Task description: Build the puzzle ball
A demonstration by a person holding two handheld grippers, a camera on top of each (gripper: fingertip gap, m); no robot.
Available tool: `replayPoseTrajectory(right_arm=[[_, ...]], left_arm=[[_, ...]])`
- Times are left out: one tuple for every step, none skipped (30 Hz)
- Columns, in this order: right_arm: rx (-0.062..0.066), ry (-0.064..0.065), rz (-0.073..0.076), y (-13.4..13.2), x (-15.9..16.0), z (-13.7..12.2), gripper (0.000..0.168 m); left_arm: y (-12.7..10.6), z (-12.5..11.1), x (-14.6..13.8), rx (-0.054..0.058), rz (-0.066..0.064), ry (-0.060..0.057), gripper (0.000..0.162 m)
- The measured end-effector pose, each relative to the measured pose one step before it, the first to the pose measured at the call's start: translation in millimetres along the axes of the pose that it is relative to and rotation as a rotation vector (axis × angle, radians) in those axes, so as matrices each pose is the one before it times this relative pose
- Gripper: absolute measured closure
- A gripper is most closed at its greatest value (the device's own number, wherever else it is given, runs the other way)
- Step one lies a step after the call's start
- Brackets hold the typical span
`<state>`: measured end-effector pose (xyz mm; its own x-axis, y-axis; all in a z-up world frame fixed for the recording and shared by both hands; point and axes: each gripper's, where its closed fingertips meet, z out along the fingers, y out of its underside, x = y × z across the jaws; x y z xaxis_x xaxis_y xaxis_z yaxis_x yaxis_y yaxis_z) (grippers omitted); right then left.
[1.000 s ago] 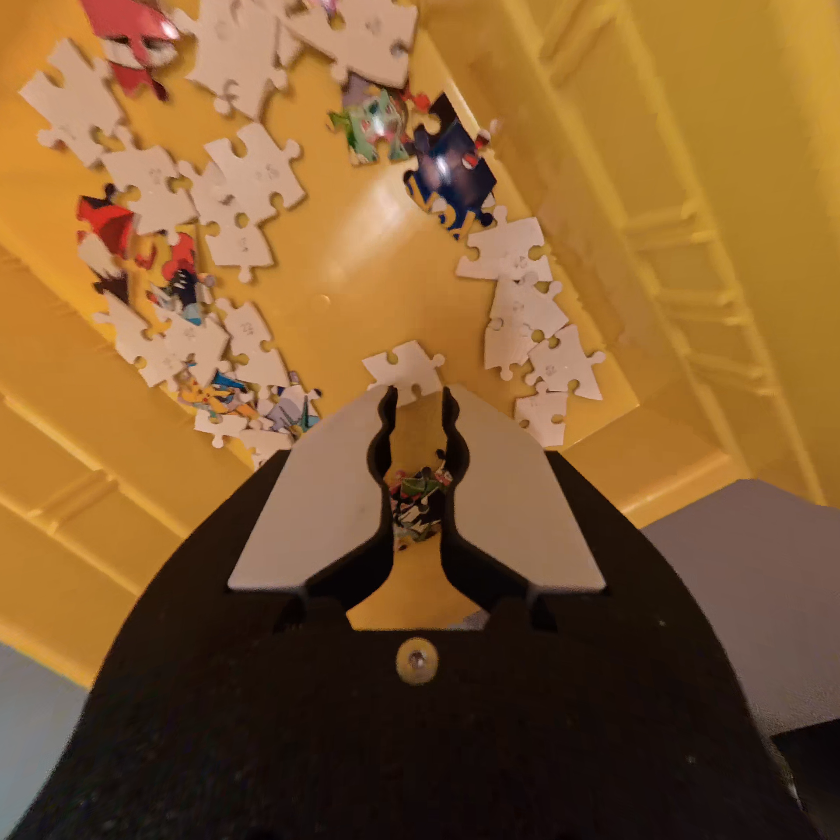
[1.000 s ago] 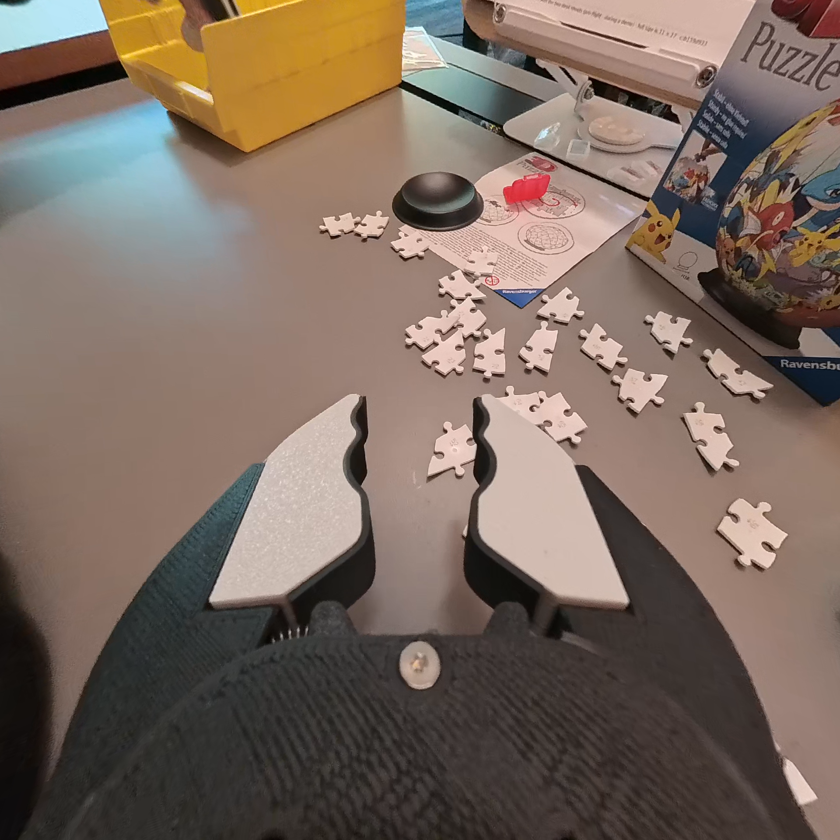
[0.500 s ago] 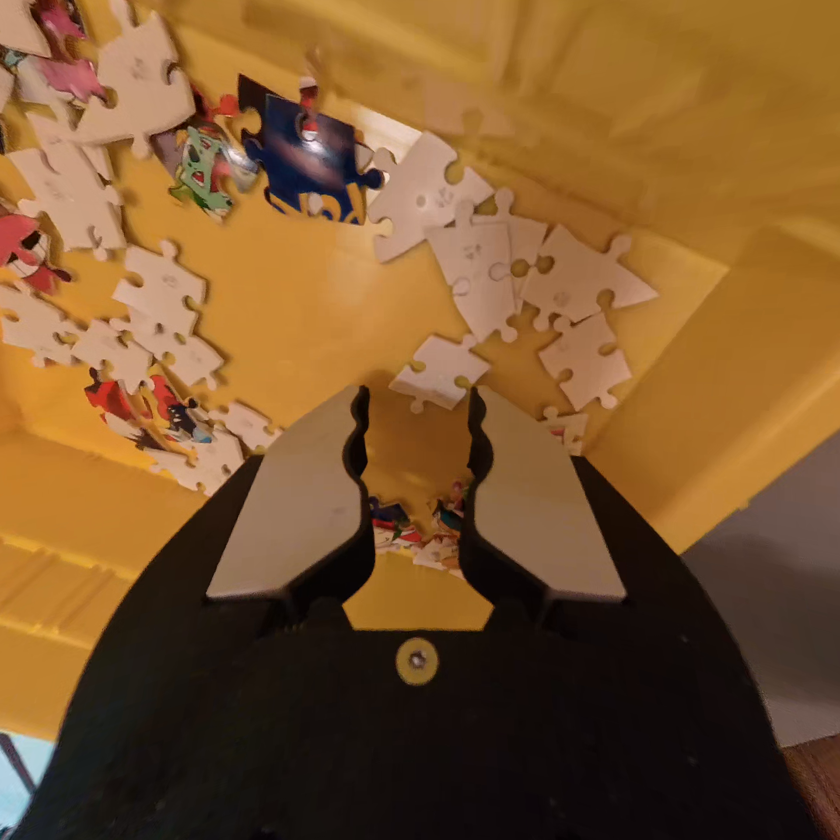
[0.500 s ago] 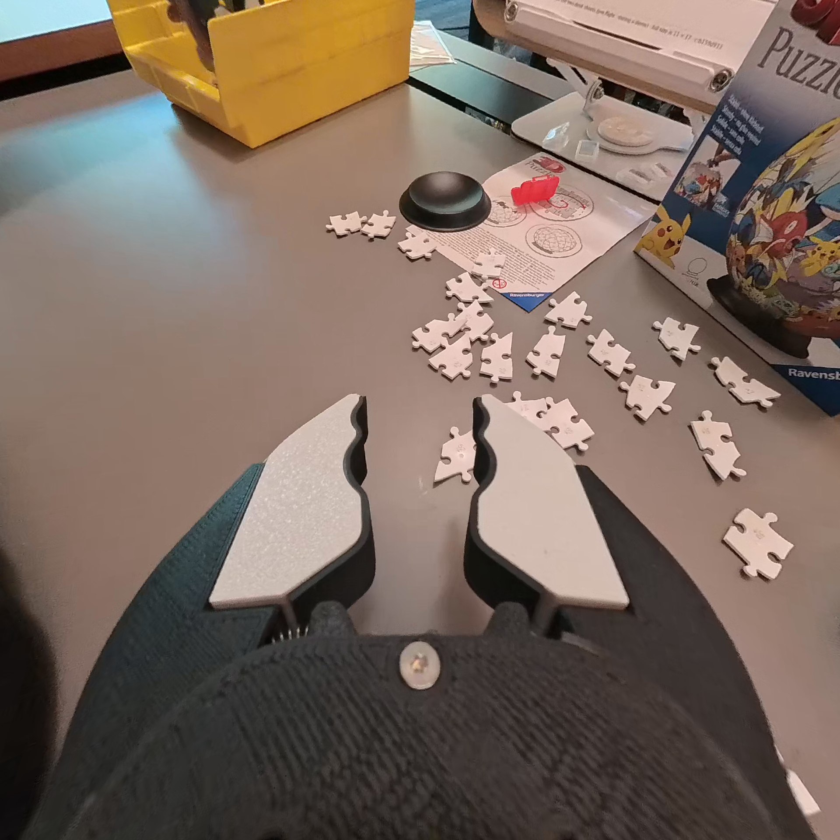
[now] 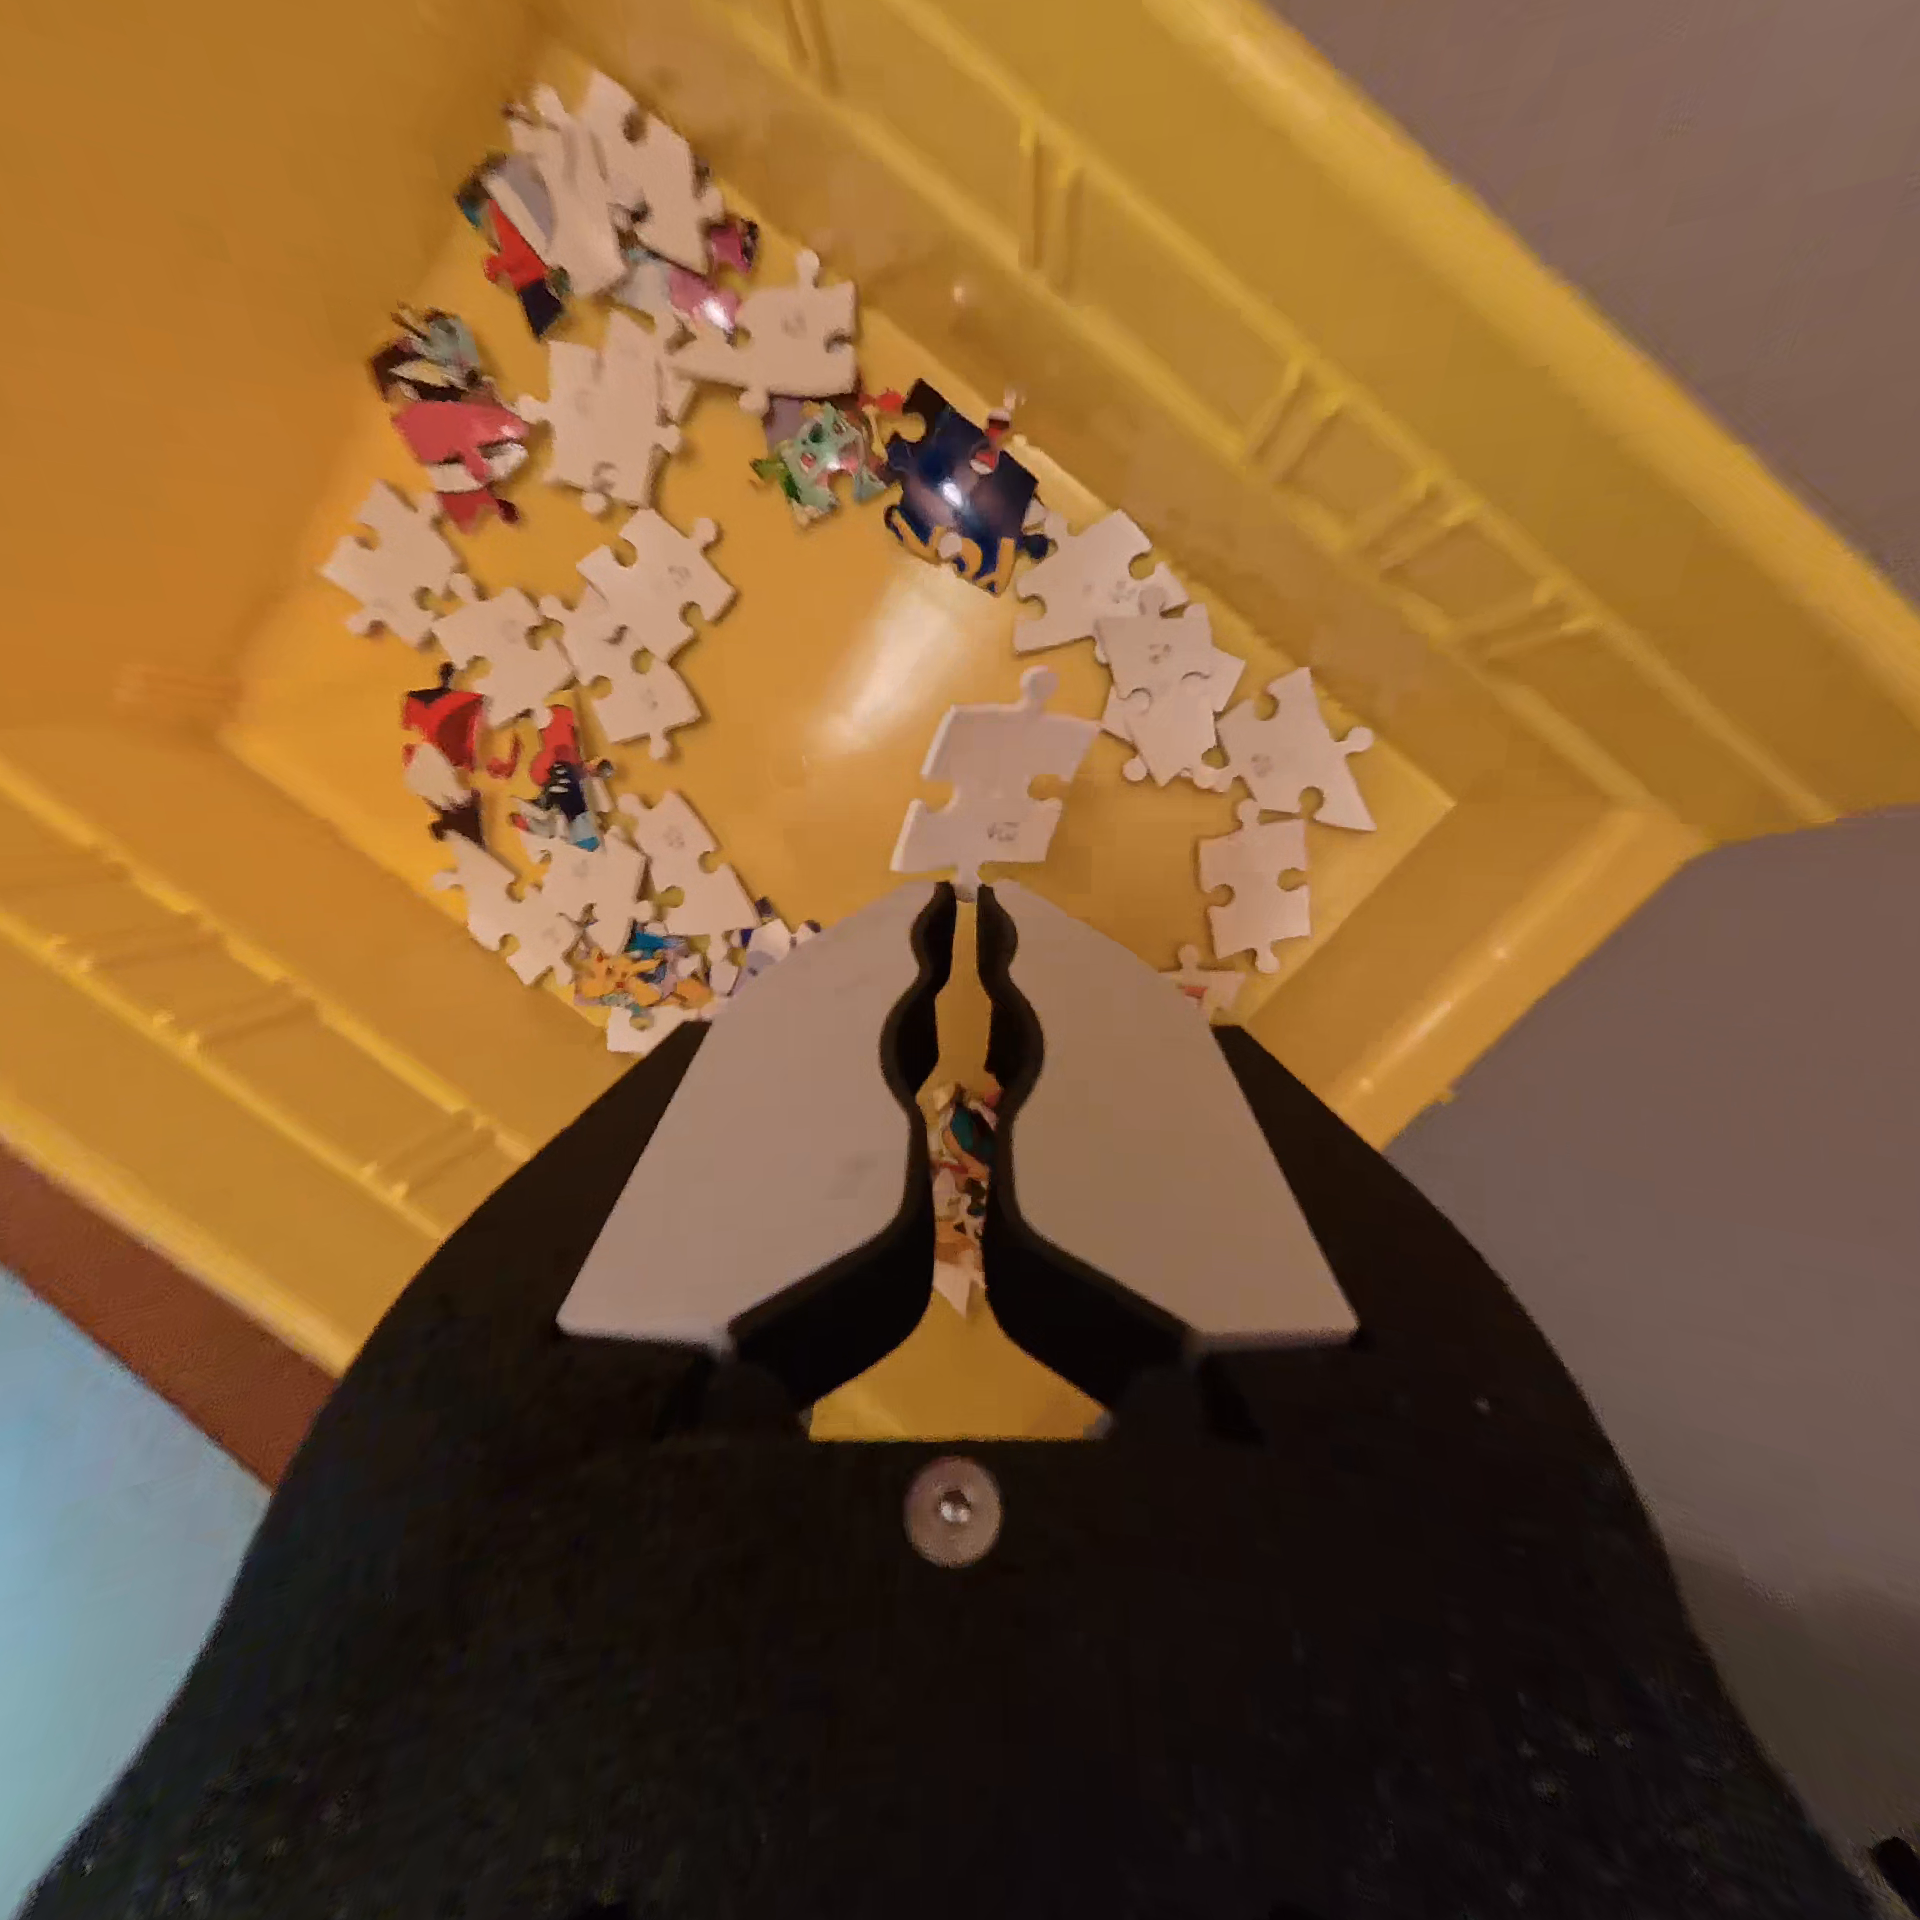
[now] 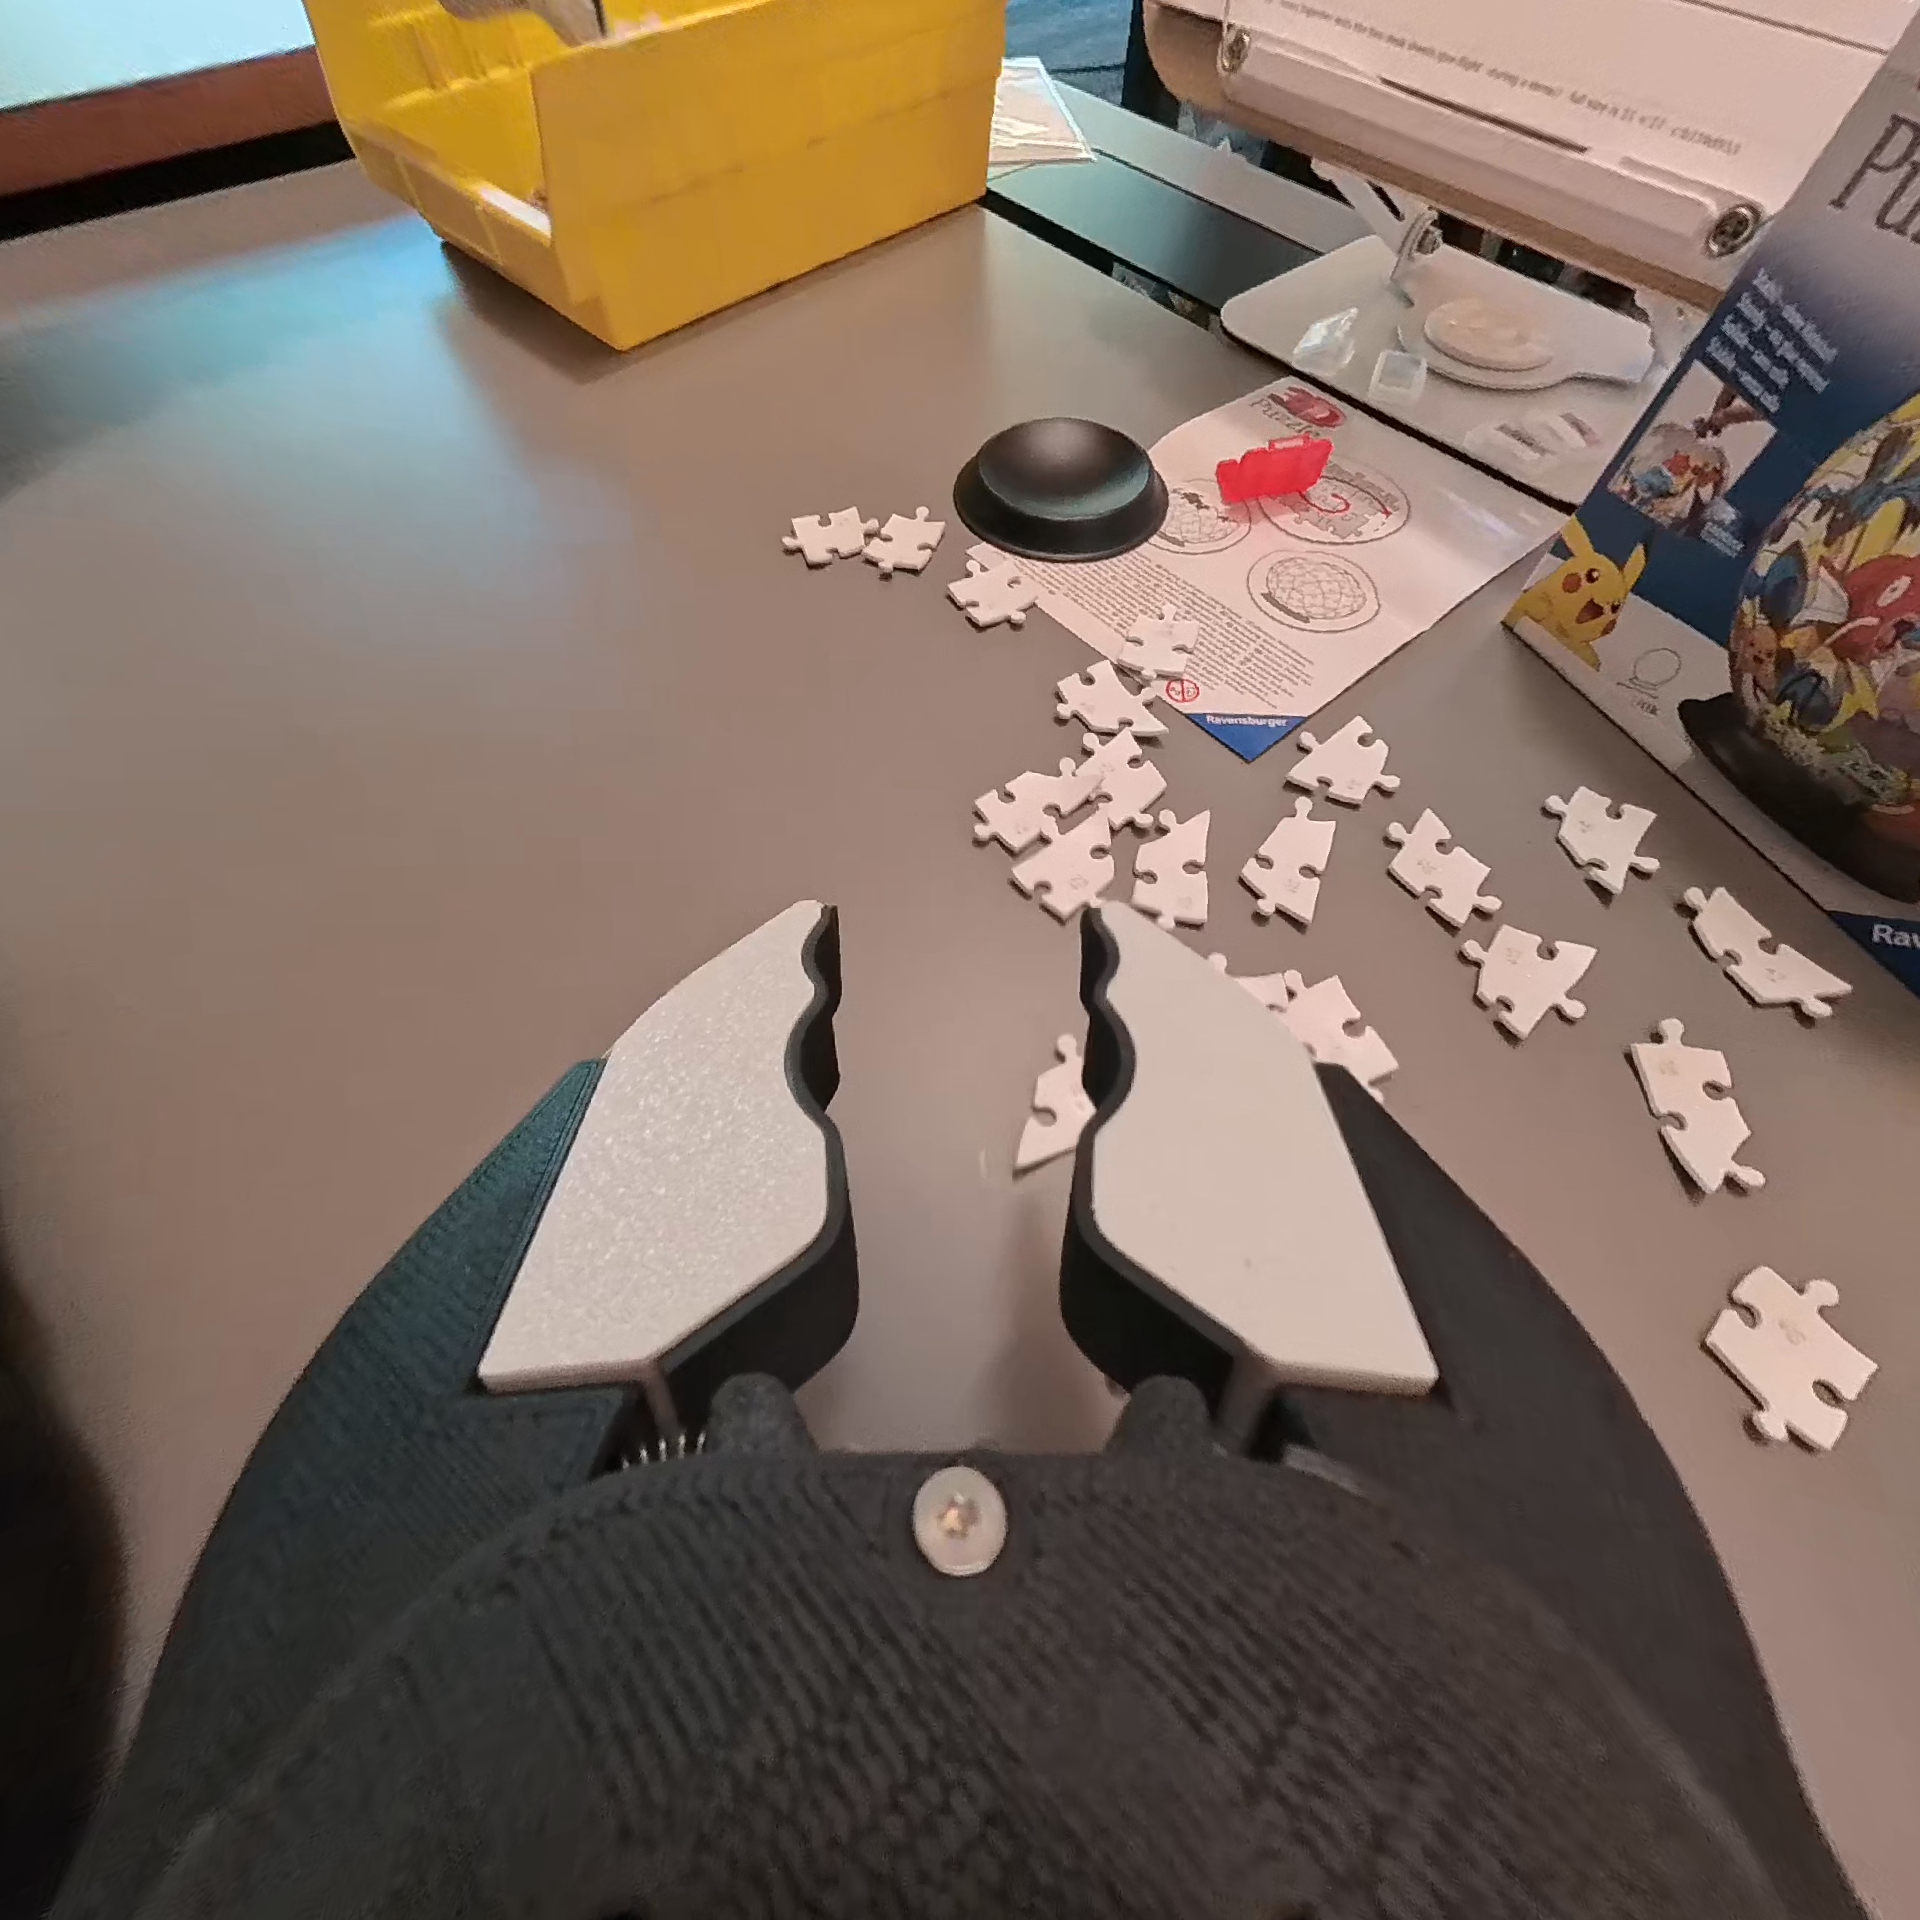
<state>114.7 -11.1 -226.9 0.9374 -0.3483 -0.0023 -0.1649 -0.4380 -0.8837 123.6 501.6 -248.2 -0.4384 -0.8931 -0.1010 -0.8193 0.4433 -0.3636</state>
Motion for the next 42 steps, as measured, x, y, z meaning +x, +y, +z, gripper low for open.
replayPoseTrajectory(right_arm=[[0.0095, -0.0063, 0.0006, -3.67, -1.39, 2.29, 0.124], [0.0115, -0.0091, 0.0013, -4.77, -2.34, 3.0, 0.124], [0.0145, -0.0153, -0.0036, -5.8, -4.08, 3.94, 0.124], [0.0196, -0.021, -0.0128, -7.07, -5.49, 5.07, 0.125], [0.0252, -0.0187, -0.0176, -8.37, -5.24, 6.45, 0.126], [0.0332, -0.0129, -0.0161, -10.33, -4.19, 7.88, 0.127], [0.0426, -0.0131, -0.0096, -12.32, -3.65, 9.09, 0.128], [0.0558, -0.0169, 0.0008, -14.63, -3.3, 10.13, 0.13], [0.0714, -0.0198, 0.0148, -16.8, -3.04, 10.79, 0.133], [0.0799, -0.0192, 0.0332, -17.56, -2.6, 11.2, 0.136], [0.0802, -0.0231, 0.0473, -17.31, -3.24, 11.14, 0.138], [0.0749, -0.0304, 0.0489, -15.68, -4.13, 10.79, 0.139], [0.0623, -0.029, 0.0454, -12.56, -3.9, 9.95, 0.139], [0.0466, -0.0243, 0.0431, -9.05, -3.16, 8.38, 0.139], [0.0318, -0.0182, 0.0355, -6.47, -2.26, 6.45, 0.139], [0.0166, -0.0087, 0.0194, -3.67, -0.86, 4.44, 0.138], [0.0061, 0.0015, 0.0001, -1.48, 0.59, 2.67, 0.138], [-0.0095, -0.0018, -0.019, 1.72, 0.21, 1.31, 0.137], [-0.0262, 0.0083, -0.023, 4.57, 1.34, 0.49, 0.137], [-0.0321, 0.0245, -0.0232, 5.84, 3.39, -0.51, 0.137], [-0.0239, 0.0209, -0.0268, 4.94, 2.68, -0.97, 0.137], [-0.0135, 0.0045, -0.0257, 3.6, 0.06, -1.32, 0.138], [-0.0057, -0.0058, -0.0176, 2.02, -1.52, -1.23, 0.14], [0.0013, -0.0032, -0.0119, 0.58, -1.14, -1.0, 0.145], [0.0027, 0.0022, -0.0138, 0.13, -0.05, -0.84, 0.157], [0.0037, 0.0005, -0.015, -0.18, 0.38, -0.68, 0.165], [-0.0006, 0.0021, -0.0049, 0.21, 1.15, -0.09, 0.165], [-0.0139, -0.0025, -0.0013, 1.52, 1.34, -0.06, 0.166], [-0.0215, -0.0013, -0.001, 2.04, 2.11, -0.4, 0.166], [-0.0258, -0.0057, 0.0026, 1.93, 2.37, -1.06, 0.166], [-0.0262, -0.0118, 0.0149, 1.58, 2.83, -1.49, 0.166], [-0.0158, -0.0124, 0.0286, -0.24, 3.66, -2.12, 0.166], [-0.0088, -0.0109, 0.0322, -1.44, 4.75, -2.93, 0.166], [-0.0216, -0.0141, 0.0284, -0.47, 5.17, -3.43, 0.166], [-0.0445, -0.0035, 0.0193, 1.81, 7.68, -3.99, 0.166], [-0.0588, 0.0181, 0.0109, 3.05, 11.35, -4.72, 0.166], [-0.0726, 0.0215, 0.0099, 4.95, 12.63, -4.8, 0.166], [-0.0923, 0.0053, 0.0154, 7.66, 11.18, -3.93, 0.166], [-0.0849, 0.0007, 0.0163, 6.93, 10.5, -2.63, 0.166], [-0.0715, -0.0082, 0.0152, 5.7, 8.94, -0.84, 0.166], [-0.0679, -0.0212, 0.0163, 5.39, 6.8, 1.3, 0.166], [-0.076, -0.0297, 0.014, 6.28, 5.18, 3.62, 0.166]], left_arm=[[-5.8, -11.68, 1.94, 0.0449, -0.0199, -0.0123, 0.159], [-10.5, -13.16, 6.02, 0.0721, -0.0289, 0.0047, 0.159], [-15.44, -13.69, 10.1, 0.1, -0.0361, 0.0165, 0.159], [-18.66, -12.95, 14.6, 0.1144, -0.0399, 0.0326, 0.158], [-19.57, -10.19, 18.03, 0.1173, -0.042, 0.0402, 0.159], [-19.09, -5.73, 19.48, 0.119, -0.0457, 0.0344, 0.159], [-16.11, -0.87, 22.25, 0.1148, -0.0432, 0.0388, 0.159], [-10.97, 3.16, 27.04, 0.1004, -0.0281, 0.0613, 0.159], [-6.37, 6.5, 30.91, 0.0926, -0.0102, 0.0809, 0.159], [-3.73, 9.48, 31.97, 0.0958, -0.0046, 0.0865, 0.159], [-0.26, 11.6, 29.78, 0.0896, -0.0099, 0.0812, 0.158], [4.18, 12.33, 24.2, 0.0694, -0.0181, 0.0598, 0.159], [6.75, 11.88, 16.79, 0.0544, -0.0231, 0.0277, 0.159], [7.76, 10.26, 11.8, 0.0429, -0.0179, 0.0112, 0.159], [8.57, 8.38, 7.91, 0.0261, -0.0033, -0.0033, 0.159], [8.82, 6.44, 2.3, 0.0107, 0.012, -0.0355, 0.159], [8.76, 4.88, -0.71, -0.0021, 0.0177, -0.0514, 0.159], [7.9, 4.02, 1.2, -0.0082, 0.0148, -0.0366, 0.159], [6.53, 3.29, 2.57, -0.0084, 0.0096, -0.0234, 0.159], [5.71, 2.92, 2.91, -0.0131, 0.0051, -0.0154, 0.159], [4.8, 2.5, 2.55, -0.0162, 0.0082, -0.011, 0.159], [3.19, 2.17, 1.6, -0.012, 0.0162, -0.0125, 0.159], [2.69, 1.92, 0.43, -0.012, 0.0172, -0.0149, 0.159], [2.69, 1.89, 0.15, -0.0154, 0.0098, -0.0119, 0.159], [1.77, 1.7, 1.57, -0.0101, 0.0032, -0.0006, 0.159], [0.94, 1.74, 2.29, -0.0019, 0.0008, 0.0052, 0.159], [1.06, 1.57, 1.5, 0.0005, 0.0017, -0.001, 0.159], [1.59, 1.53, 0.27, -0.0024, 0.0031, -0.0086, 0.158], [2.16, 1.22, -0.34, -0.006, 0.0025, -0.0082, 0.158], [2.13, 0.94, -0.17, -0.0045, 0.0025, -0.0029, 0.158], [1.59, 0.35, 0.11, -0.0006, 0.0029, 0.0036, 0.158], [1.27, 0.19, 0.47, -0.0012, 0.001, 0.0076, 0.159], [1.29, 0.11, 0.09, -0.0036, -0.0015, 0.006, 0.162], [1.49, 0.26, -0.99, -0.006, -0.0005, 0.0015, 0.161], [2.32, 0.47, -1.71, -0.0136, 0.0042, -0.0008, 0.158], [3.65, 0.45, -2.33, -0.0226, 0.0103, -0.0025, 0.152], [4.68, 0.15, -3.2, -0.0278, 0.0148, -0.0067, 0.146], [5.26, 0.11, -3.34, -0.0281, 0.0192, -0.0078, 0.141], [5.95, 0.03, -3.08, -0.0269, 0.0225, -0.0061, 0.138], [6.19, -0.08, -2.95, -0.0244, 0.022, -0.0071, 0.137], [6.5, 0.14, -2.46, -0.0228, 0.0186, -0.0074, 0.136], [6.22, 0.3, -1.31, -0.0216, 0.0133, -0.0022, 0.136]])
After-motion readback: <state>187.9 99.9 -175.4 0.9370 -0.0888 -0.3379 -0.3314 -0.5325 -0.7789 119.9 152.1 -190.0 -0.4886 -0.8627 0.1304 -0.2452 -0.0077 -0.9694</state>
